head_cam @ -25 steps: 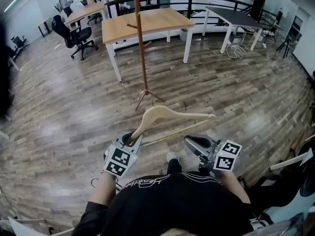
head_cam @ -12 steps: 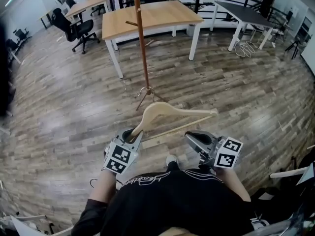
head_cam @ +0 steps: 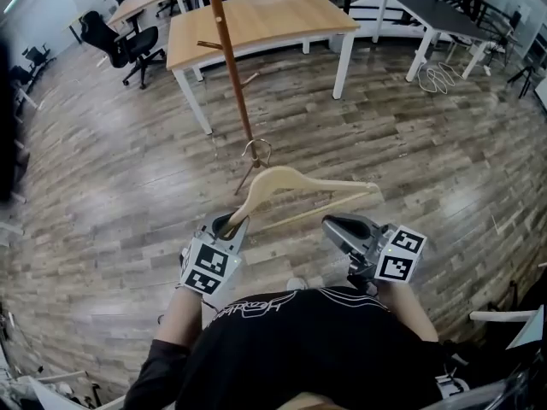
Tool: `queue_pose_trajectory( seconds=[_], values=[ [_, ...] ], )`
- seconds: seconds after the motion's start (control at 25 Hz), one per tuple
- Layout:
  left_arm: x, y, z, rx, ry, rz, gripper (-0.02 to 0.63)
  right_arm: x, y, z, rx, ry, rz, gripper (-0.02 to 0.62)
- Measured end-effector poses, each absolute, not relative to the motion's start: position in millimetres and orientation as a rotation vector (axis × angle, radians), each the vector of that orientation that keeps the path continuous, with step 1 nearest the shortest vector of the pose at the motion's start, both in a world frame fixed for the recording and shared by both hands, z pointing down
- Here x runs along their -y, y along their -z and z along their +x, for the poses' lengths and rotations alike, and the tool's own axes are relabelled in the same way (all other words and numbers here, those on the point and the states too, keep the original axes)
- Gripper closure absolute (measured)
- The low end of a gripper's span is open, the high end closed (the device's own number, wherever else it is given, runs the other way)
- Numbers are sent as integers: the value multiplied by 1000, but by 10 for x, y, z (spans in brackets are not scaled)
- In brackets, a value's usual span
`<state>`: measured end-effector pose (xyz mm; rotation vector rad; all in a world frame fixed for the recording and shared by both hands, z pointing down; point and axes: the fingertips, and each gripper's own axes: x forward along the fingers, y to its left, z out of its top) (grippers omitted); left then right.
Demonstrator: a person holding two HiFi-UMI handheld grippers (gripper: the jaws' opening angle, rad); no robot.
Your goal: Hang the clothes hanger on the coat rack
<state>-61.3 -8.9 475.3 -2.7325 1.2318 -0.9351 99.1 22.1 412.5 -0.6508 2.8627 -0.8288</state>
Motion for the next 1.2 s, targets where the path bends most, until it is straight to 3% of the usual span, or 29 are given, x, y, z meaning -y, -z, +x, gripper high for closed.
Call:
queue_pose_trajectory(
  seconds=[0.52,1.2],
  values=[
    [650,-4749,-602,-1277,923,-2711,561,307,-4164,1060,-2884,803,-622,555],
    [2383,-4356,-1014,-1215,864,-2684,561,1967,-3916,688,-2862,755,-684,555]
  ],
)
